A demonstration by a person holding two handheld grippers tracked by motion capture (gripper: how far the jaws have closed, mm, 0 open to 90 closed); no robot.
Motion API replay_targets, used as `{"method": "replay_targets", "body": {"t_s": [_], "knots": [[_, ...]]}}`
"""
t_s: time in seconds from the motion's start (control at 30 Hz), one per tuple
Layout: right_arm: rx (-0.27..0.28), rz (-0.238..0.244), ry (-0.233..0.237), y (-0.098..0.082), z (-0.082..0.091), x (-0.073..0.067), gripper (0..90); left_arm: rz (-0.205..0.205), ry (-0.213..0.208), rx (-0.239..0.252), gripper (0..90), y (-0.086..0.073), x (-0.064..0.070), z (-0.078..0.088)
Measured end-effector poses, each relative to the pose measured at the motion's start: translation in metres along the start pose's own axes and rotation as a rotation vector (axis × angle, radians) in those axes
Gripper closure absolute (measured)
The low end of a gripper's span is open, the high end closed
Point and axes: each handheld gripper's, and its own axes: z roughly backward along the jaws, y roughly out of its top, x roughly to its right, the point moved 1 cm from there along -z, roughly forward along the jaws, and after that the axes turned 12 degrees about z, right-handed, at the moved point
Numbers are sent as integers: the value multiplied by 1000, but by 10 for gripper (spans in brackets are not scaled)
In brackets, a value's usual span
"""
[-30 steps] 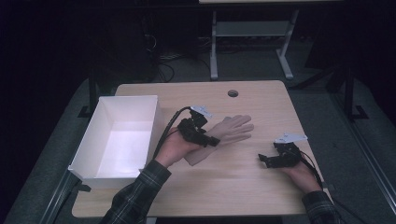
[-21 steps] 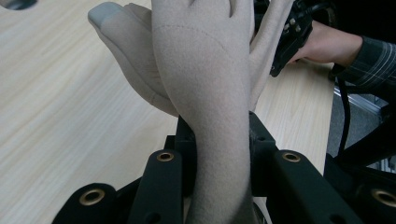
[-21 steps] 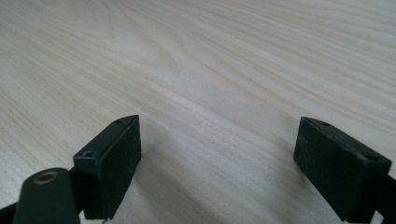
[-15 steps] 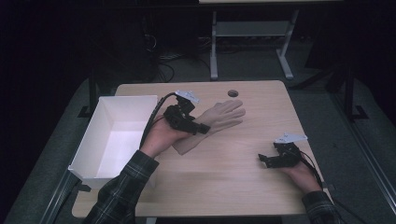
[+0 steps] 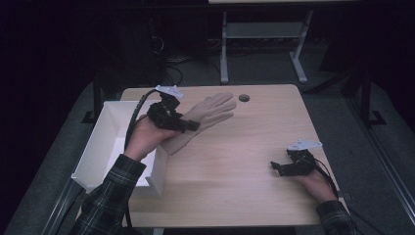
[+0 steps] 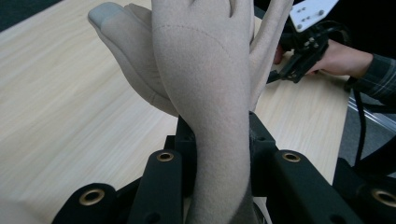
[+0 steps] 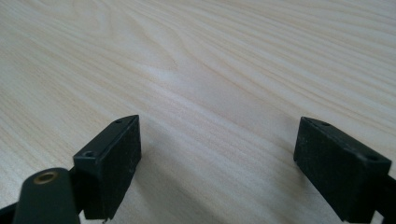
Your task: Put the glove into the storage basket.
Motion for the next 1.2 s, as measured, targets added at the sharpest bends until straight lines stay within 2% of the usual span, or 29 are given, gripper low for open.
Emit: {"method": "replay_targets", "body": {"t_s": [0.2,0.67,0.87,1.2], "knots": [[0,0,0,0,0,0,146,29,33,33,718,-8,-13,24],[1,0,0,0,0,0,146,94,108,91,717,-36,-43,67],[1,0,0,0,0,0,146,122,146,105,717,-50,-55,80],[0,-3,-3,0,0,0,146,193,205,132,716,-81,-78,96]]}}
